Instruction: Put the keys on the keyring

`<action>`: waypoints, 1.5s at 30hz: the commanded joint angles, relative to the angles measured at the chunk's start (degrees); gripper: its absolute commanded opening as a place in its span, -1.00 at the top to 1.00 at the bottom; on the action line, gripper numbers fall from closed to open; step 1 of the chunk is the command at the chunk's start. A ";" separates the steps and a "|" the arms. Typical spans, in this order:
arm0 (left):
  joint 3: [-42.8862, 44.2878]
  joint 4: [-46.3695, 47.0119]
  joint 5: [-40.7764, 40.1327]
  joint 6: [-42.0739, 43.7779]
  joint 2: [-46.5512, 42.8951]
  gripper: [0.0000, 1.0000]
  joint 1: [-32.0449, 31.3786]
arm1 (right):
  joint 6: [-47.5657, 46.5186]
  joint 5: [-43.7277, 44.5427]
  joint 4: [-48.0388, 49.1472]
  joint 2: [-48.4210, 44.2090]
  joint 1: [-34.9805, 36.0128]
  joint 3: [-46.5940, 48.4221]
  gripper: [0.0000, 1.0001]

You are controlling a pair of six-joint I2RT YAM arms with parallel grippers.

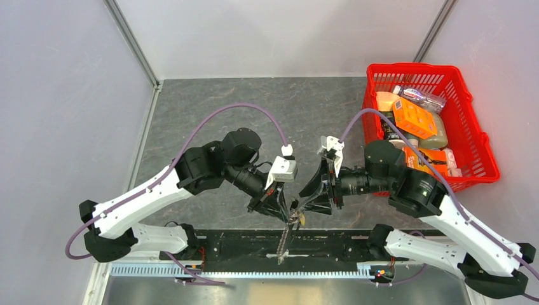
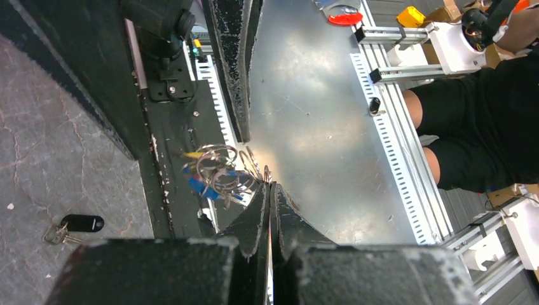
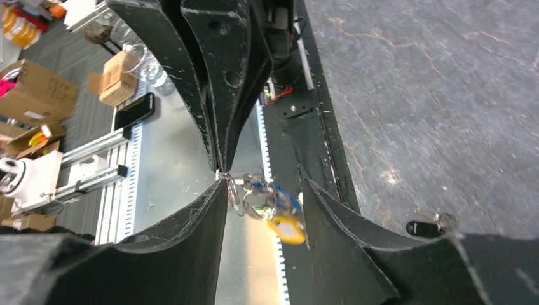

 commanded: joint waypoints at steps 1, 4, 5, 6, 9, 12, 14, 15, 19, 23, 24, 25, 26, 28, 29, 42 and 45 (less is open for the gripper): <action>0.20 2.55 5.12 4.14 -2.22 0.96 -0.38 | 1.95 -8.13 8.36 -0.64 0.01 -0.31 -0.11; 0.38 2.03 4.68 4.55 -2.18 0.96 -0.40 | 2.03 -10.29 8.77 -1.14 0.01 0.27 -0.13; 0.39 1.99 4.36 4.55 -2.15 0.95 -0.41 | 2.09 -11.33 8.79 -1.11 0.02 0.47 -0.13; 0.38 1.88 4.08 4.60 -2.17 0.96 -0.34 | 2.14 -12.13 8.64 -1.06 0.01 0.57 -0.13; 0.30 1.75 3.09 4.79 -2.24 0.95 -0.40 | 1.86 -12.14 7.38 -0.90 0.01 0.56 -0.17; 0.81 1.79 2.54 4.78 -2.21 0.96 -0.41 | 1.92 -13.12 7.56 -0.50 -0.04 0.02 -0.20; 1.33 2.25 1.50 4.28 -2.05 0.95 -0.38 | 2.66 -13.46 8.78 -0.04 0.00 -0.45 -0.21; 1.52 2.75 0.56 3.68 -2.00 0.95 -0.41 | 3.00 -13.14 9.18 0.47 0.01 -0.54 -0.21; 1.42 5.59 -2.66 2.07 -2.62 0.96 -0.47 | 4.62 -11.70 8.87 2.26 0.01 -0.01 -0.20; -0.24 10.18 -5.21 0.17 -4.54 0.96 -0.47 | 7.10 -11.59 10.45 1.80 0.01 -0.63 -0.18; -0.54 11.36 -5.33 -0.20 -5.02 0.96 -0.44 | 7.81 -11.89 11.05 1.75 -0.01 -0.96 -0.17; -0.80 12.40 -5.40 -0.70 -5.23 0.96 -0.48 | 8.32 -11.96 11.35 1.77 0.01 -1.11 -0.16; -1.01 13.07 -5.20 -0.91 -5.54 0.95 -0.46 | 8.73 -11.64 11.29 2.01 -0.04 -1.03 -0.13; -1.39 14.01 -5.05 -1.24 -5.86 0.96 -0.48 | 9.13 -11.59 11.00 2.39 0.01 -1.04 -0.10; -1.62 14.38 -4.87 -1.35 -6.01 0.96 -0.49 | 9.22 -11.50 10.98 2.48 0.01 -1.07 -0.09; -4.69 18.24 -5.50 -2.65 -8.24 0.96 -0.43 | 8.41 -7.73 9.56 -1.16 -0.03 0.62 -0.16; -6.96 22.31 -6.95 -3.44 -9.65 0.95 -0.49 | 8.97 -8.00 8.96 -1.06 0.01 1.60 -0.16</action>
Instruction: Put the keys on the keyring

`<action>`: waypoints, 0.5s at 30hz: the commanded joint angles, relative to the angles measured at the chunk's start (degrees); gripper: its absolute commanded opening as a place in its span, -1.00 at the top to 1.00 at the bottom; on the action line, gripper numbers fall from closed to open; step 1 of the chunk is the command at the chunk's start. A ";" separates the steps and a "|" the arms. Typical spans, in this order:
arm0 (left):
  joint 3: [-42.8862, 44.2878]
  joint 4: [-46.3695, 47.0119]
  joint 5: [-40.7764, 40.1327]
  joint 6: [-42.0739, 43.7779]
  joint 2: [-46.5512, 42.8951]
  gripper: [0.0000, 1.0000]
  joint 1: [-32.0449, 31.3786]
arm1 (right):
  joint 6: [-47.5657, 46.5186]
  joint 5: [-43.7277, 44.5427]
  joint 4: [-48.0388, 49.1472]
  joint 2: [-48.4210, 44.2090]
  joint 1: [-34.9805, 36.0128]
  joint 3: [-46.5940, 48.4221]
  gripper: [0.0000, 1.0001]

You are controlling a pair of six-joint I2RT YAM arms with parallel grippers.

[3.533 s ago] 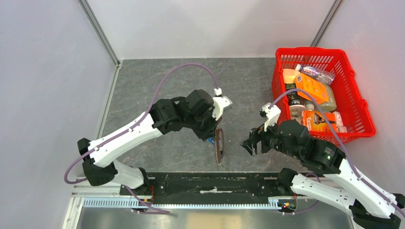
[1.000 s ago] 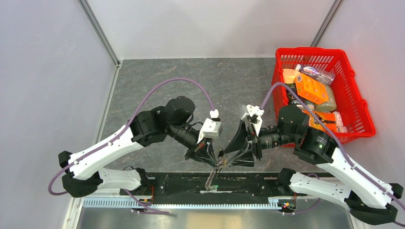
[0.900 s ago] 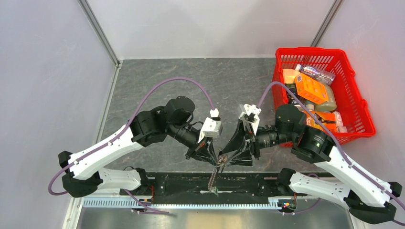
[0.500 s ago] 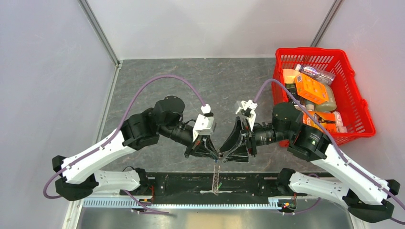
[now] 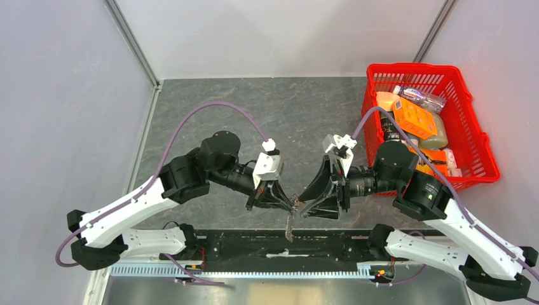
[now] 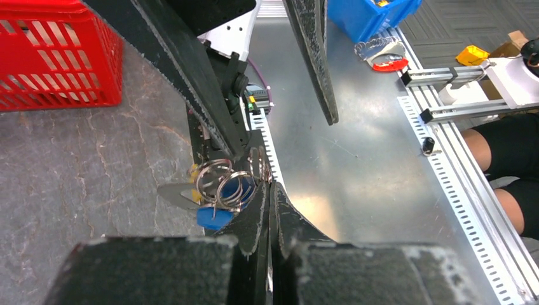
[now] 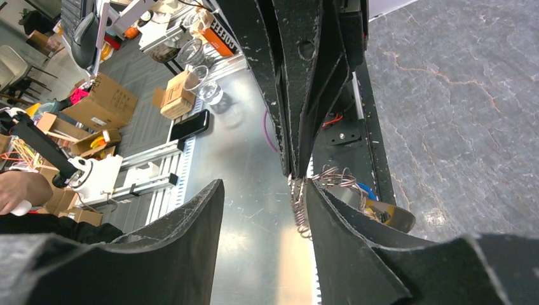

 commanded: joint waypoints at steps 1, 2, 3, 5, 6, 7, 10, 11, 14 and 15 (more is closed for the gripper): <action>-2.44 9.99 -1.46 -3.51 -3.55 0.96 -0.03 | 0.81 0.45 -0.79 -0.34 0.03 2.74 -0.16; -3.07 11.17 -1.76 -4.50 -3.98 0.96 -0.08 | 0.96 0.22 -1.21 -0.30 0.03 3.21 -0.17; -3.53 12.19 -2.22 -4.92 -4.44 0.96 -0.03 | 0.99 0.10 -1.73 -0.37 -0.01 3.60 -0.16; -4.25 13.76 -2.70 -5.30 -5.24 0.96 -0.10 | 1.39 -0.09 -2.07 -0.94 0.04 4.11 -0.17; -4.51 14.21 -2.96 -5.56 -5.60 0.95 -0.10 | 1.75 -0.26 -2.07 -1.31 0.03 4.26 -0.16; -4.65 14.54 -3.08 -5.68 -5.73 0.96 -0.06 | 1.92 -0.18 -2.11 -1.62 0.03 4.46 -0.16; -4.99 15.11 -3.09 -6.04 -6.12 0.96 -0.09 | 1.63 2.42 -3.71 -3.18 0.03 5.36 -0.16; -5.26 15.44 -2.95 -6.35 -6.31 0.96 -0.10 | 1.24 3.46 -4.71 -3.76 -0.01 5.70 -0.17; -5.88 16.49 -2.11 -6.97 -7.00 0.95 -0.03 | 0.08 7.04 -7.79 -4.52 0.00 7.37 -0.19; -6.17 17.20 -2.11 -7.30 -7.27 0.96 -0.09 | 0.08 7.03 -8.04 -4.62 0.03 7.60 -0.19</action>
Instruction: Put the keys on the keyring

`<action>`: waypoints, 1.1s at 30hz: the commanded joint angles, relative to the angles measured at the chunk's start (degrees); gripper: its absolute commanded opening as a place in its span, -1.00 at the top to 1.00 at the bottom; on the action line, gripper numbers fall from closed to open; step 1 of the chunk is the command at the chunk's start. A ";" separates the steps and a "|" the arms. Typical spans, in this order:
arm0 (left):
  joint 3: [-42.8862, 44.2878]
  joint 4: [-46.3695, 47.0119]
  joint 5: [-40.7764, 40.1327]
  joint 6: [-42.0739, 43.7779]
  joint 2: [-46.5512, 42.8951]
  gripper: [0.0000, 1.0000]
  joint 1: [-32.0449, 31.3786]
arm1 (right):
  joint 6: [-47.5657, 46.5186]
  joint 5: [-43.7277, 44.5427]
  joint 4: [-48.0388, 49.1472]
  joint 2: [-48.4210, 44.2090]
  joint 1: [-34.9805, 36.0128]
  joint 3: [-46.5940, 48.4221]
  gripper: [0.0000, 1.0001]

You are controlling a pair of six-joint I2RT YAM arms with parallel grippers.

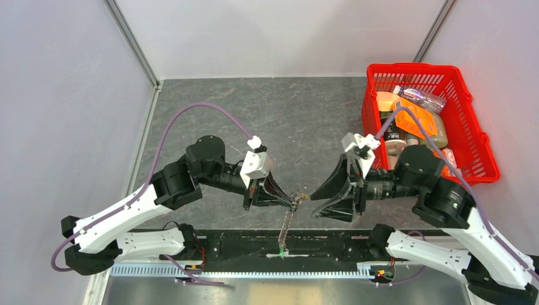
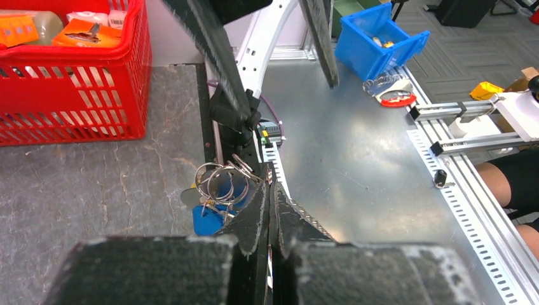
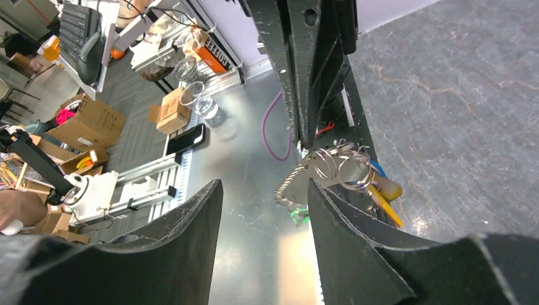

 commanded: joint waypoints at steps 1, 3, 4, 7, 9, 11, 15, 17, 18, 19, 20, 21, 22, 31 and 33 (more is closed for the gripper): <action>-0.78 6.41 0.62 -3.14 -2.29 0.96 -0.10 | -0.61 2.97 -2.26 -1.41 0.03 3.91 -0.20; -0.73 6.63 0.60 -3.42 -2.45 0.95 -0.10 | 0.76 2.02 -0.66 -1.13 0.03 4.11 -0.19; -0.73 6.86 0.62 -3.63 -2.49 0.96 -0.10 | 1.36 1.28 0.07 -0.84 0.03 4.16 -0.19; -0.94 7.86 0.38 -4.10 -2.79 0.96 -0.10 | 2.92 -0.67 2.70 0.45 0.03 3.71 -0.19; -1.70 9.41 -0.15 -4.61 -3.33 0.96 -0.09 | 3.60 -1.41 4.18 1.25 0.03 2.96 -0.18; -2.17 10.84 -0.35 -5.07 -3.71 0.95 -0.09 | 4.31 -2.04 5.57 1.76 0.03 2.33 -0.18; -2.05 11.76 0.35 -5.83 -3.64 0.95 -0.10 | 4.84 -2.59 7.20 2.30 0.03 2.14 -0.16; -2.17 12.26 0.94 -6.12 -3.90 0.96 -0.07 | 4.44 -2.18 7.22 2.25 0.03 2.35 -0.14; -2.34 12.71 1.22 -6.35 -4.01 0.95 -0.10 | 4.19 -2.02 7.15 2.16 0.03 2.52 -0.14; -2.52 13.22 1.68 -6.56 -4.20 0.96 -0.08 | 3.72 -1.83 6.69 2.07 -0.02 2.68 -0.13; -2.68 13.64 2.22 -6.79 -4.39 0.95 -0.09 | 3.37 -1.60 6.33 1.98 0.03 2.96 -0.12; -2.85 14.05 2.64 -7.00 -4.53 0.96 -0.08 | 2.91 -1.39 5.95 2.00 0.03 3.05 -0.12; -2.84 14.26 3.09 -7.16 -4.57 0.96 -0.08 | 2.44 -1.28 5.71 2.10 0.03 3.26 -0.11; -2.86 15.59 6.69 -8.34 -4.37 0.95 -0.10 | 1.09 -2.10 5.23 2.61 0.03 4.49 -0.11; -2.84 15.72 6.69 -8.51 -4.37 0.96 -0.10 | 1.38 -2.39 5.75 2.62 0.03 4.44 -0.10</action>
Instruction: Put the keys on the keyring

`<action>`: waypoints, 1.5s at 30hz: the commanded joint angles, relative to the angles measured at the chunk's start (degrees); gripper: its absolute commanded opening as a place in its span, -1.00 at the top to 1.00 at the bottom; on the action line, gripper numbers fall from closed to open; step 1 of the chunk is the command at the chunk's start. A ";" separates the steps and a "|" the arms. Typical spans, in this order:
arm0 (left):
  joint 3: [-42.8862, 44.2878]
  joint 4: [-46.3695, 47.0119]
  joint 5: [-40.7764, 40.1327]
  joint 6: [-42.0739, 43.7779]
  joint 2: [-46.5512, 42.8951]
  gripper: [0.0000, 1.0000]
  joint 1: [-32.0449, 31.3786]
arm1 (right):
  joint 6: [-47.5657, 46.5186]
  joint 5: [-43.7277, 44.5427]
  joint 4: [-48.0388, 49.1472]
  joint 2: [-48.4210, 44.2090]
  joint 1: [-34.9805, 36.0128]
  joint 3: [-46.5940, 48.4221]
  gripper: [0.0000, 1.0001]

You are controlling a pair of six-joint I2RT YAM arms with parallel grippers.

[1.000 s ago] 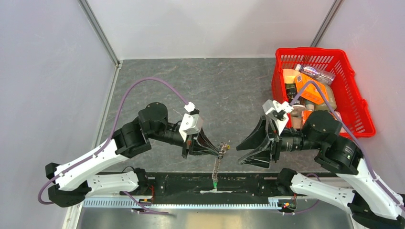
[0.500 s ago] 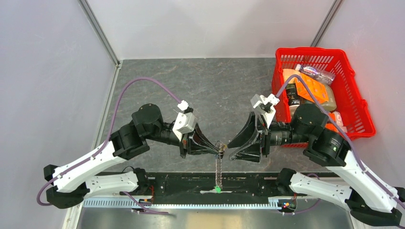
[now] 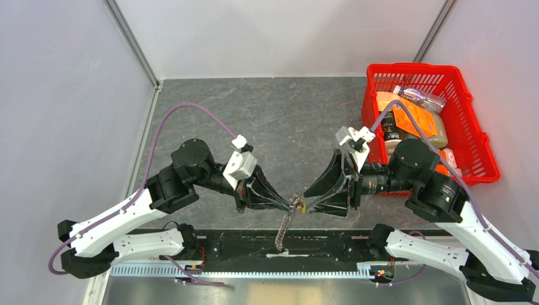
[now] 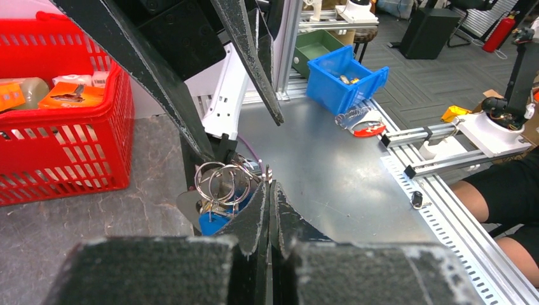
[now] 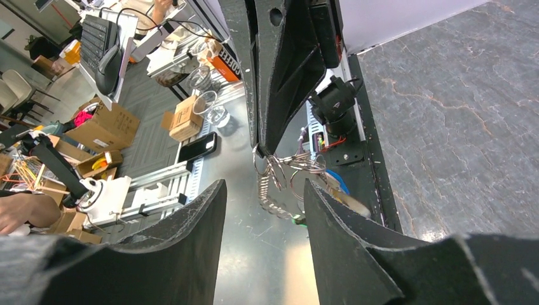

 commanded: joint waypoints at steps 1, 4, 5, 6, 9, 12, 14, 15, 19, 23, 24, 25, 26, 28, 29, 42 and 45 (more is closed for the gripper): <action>0.45 4.38 2.05 -2.37 -0.89 0.95 -0.06 | -0.53 -1.69 2.39 -0.06 0.03 2.20 -0.10; 0.46 4.55 1.92 -2.48 -0.79 0.96 -0.09 | 0.54 -2.86 4.20 0.10 0.02 1.44 -0.09; 0.46 4.64 1.81 -2.63 -0.83 0.96 -0.10 | 0.74 -3.18 4.55 0.19 0.03 1.30 -0.09; 0.34 4.71 1.80 -2.68 -0.81 0.96 -0.09 | 0.92 -3.41 4.75 0.34 0.03 1.20 -0.09; 0.38 4.99 1.73 -2.91 -0.79 0.96 -0.07 | 1.89 -4.06 6.16 0.38 0.03 0.52 -0.08; 0.46 5.26 1.61 -2.99 -0.80 0.96 -0.06 | 2.50 -4.57 7.04 0.60 0.03 0.08 -0.07; 0.48 5.35 1.52 -2.97 -0.75 0.96 -0.08 | 2.99 -4.87 7.72 0.73 0.03 -0.15 -0.07; 0.55 5.35 1.44 -2.99 -0.70 0.95 -0.10 | 3.07 -4.96 7.93 0.70 0.03 -0.31 -0.06; 0.38 5.52 1.39 -2.99 -0.83 0.95 -0.09 | 3.27 -5.05 8.60 0.97 0.03 -0.90 -0.06; 0.33 5.71 1.43 -2.97 -1.01 0.95 -0.02 | 3.30 -5.18 8.92 1.42 0.01 -1.13 -0.06; 0.29 5.78 1.44 -3.08 -1.05 0.96 -0.10 | 3.33 -5.30 9.07 1.48 0.03 -1.17 -0.06; 0.29 5.79 1.44 -3.07 -1.09 0.96 -0.10 | 3.51 -5.47 9.33 1.48 0.03 -1.25 -0.06; 0.29 5.87 1.35 -3.08 -1.12 0.95 -0.10 | 3.85 -5.72 9.64 1.57 0.03 -1.39 -0.05; 0.29 5.95 1.38 -3.07 -1.15 0.96 -0.08 | 3.98 -5.77 9.98 1.70 -0.01 -1.59 -0.06; 0.24 6.07 1.35 -3.07 -1.15 0.96 -0.06 | 3.92 -5.52 10.03 1.76 0.03 -1.68 -0.06; 0.20 6.14 1.70 -3.43 -1.54 0.95 -0.05 | 1.08 -2.78 6.47 0.65 0.00 -0.04 -0.06; 0.20 6.14 1.78 -3.43 -1.42 0.95 -0.09 | 0.19 -2.52 4.48 0.02 0.01 0.97 -0.06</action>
